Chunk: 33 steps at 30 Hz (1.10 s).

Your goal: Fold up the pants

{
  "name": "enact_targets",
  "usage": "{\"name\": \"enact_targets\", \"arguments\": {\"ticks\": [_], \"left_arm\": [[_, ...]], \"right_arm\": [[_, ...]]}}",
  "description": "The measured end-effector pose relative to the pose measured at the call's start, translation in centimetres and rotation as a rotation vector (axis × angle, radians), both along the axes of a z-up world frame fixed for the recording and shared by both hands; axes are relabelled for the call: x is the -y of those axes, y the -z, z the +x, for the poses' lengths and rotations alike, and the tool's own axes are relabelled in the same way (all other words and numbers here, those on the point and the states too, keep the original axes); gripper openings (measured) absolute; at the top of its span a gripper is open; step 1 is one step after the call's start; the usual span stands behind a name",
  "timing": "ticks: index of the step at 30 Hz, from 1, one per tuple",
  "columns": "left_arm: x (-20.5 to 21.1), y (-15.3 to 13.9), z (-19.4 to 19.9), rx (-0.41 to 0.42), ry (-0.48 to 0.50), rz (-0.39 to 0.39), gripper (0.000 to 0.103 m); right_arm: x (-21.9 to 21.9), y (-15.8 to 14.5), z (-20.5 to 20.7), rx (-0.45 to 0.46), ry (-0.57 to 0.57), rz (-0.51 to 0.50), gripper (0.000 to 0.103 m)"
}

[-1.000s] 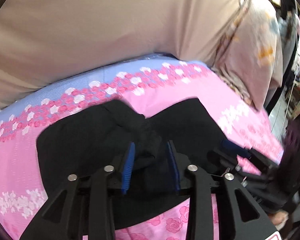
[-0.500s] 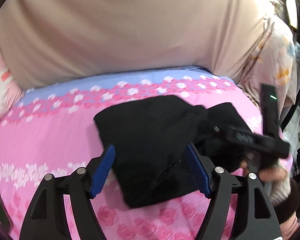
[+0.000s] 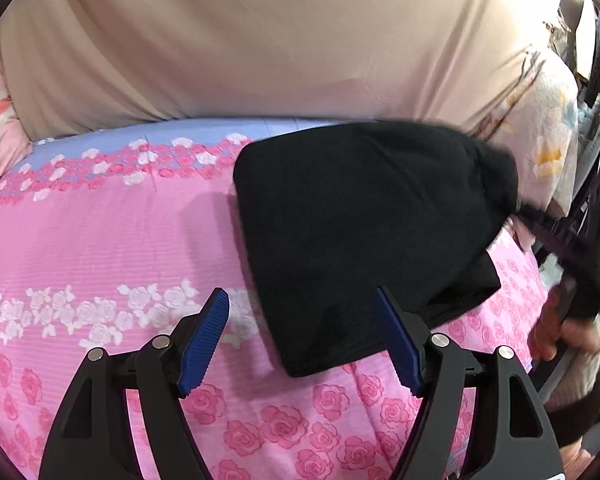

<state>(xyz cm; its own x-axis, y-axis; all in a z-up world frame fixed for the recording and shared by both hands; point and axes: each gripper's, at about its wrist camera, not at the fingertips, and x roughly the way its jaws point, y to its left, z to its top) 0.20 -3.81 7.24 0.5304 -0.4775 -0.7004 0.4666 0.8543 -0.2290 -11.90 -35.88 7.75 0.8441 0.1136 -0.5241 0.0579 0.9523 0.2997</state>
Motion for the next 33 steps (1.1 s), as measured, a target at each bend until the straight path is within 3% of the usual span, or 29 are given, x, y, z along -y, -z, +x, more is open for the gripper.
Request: {"name": "enact_targets", "arguments": {"ticks": [2, 4, 5, 7, 9, 11, 12, 14, 15, 16, 20, 23, 26, 30, 33], "left_arm": [[1.2, 1.0, 0.4, -0.026, 0.02, 0.004, 0.071], [2.4, 1.8, 0.9, -0.055, 0.034, -0.001, 0.071], [2.8, 2.0, 1.0, -0.063, 0.039, -0.001, 0.071], [3.6, 2.2, 1.1, -0.074, 0.046, 0.002, 0.071], [3.9, 2.3, 1.0, -0.074, 0.051, 0.003, 0.071], [4.1, 2.3, 0.9, -0.074, 0.051, 0.003, 0.071], [4.2, 2.3, 0.9, -0.074, 0.05, 0.004, 0.071], [4.5, 2.4, 0.9, -0.079, 0.052, 0.006, 0.071], [4.6, 2.4, 0.9, -0.081, 0.053, 0.009, 0.071], [4.8, 2.4, 0.9, -0.083, 0.054, 0.012, 0.071], [5.1, 2.4, 0.7, -0.083, 0.056, 0.021, 0.073], [5.0, 3.0, 1.0, -0.1, 0.053, 0.017, 0.073], [4.9, 3.8, 1.6, -0.135, 0.037, 0.005, 0.073], [5.0, 4.0, 1.8, -0.135, 0.024, 0.032, 0.073], [5.4, 3.8, 1.6, -0.1, 0.009, 0.075, 0.073]], "right_arm": [[2.2, 4.1, 0.5, -0.132, 0.046, 0.01, 0.015], [3.0, 6.2, 0.5, -0.181, 0.025, 0.048, 0.024], [3.3, 6.2, 0.2, -0.167, 0.023, 0.076, 0.025], [3.7, 5.4, -0.1, -0.136, 0.008, 0.114, 0.046], [4.2, 4.5, 0.0, -0.111, -0.007, 0.149, 0.06], [5.0, 4.5, 0.8, -0.13, -0.025, 0.202, 0.067], [5.2, 4.9, 1.3, -0.144, -0.027, 0.227, 0.068], [4.9, 5.5, 2.6, -0.17, -0.036, 0.213, 0.041], [4.5, 5.4, 2.6, -0.176, -0.024, 0.18, 0.02], [4.3, 4.7, 2.3, -0.15, -0.026, 0.172, 0.018], [4.3, 2.1, 0.0, -0.054, -0.017, 0.157, 0.017], [4.3, 4.3, 0.1, -0.138, 0.003, 0.078, 0.019], [4.5, 6.0, 0.2, -0.185, 0.008, 0.08, 0.026], [5.6, 3.2, -1.0, -0.108, 0.043, 0.095, 0.036], [5.6, 0.3, -1.4, -0.027, 0.066, 0.042, 0.036]]}}
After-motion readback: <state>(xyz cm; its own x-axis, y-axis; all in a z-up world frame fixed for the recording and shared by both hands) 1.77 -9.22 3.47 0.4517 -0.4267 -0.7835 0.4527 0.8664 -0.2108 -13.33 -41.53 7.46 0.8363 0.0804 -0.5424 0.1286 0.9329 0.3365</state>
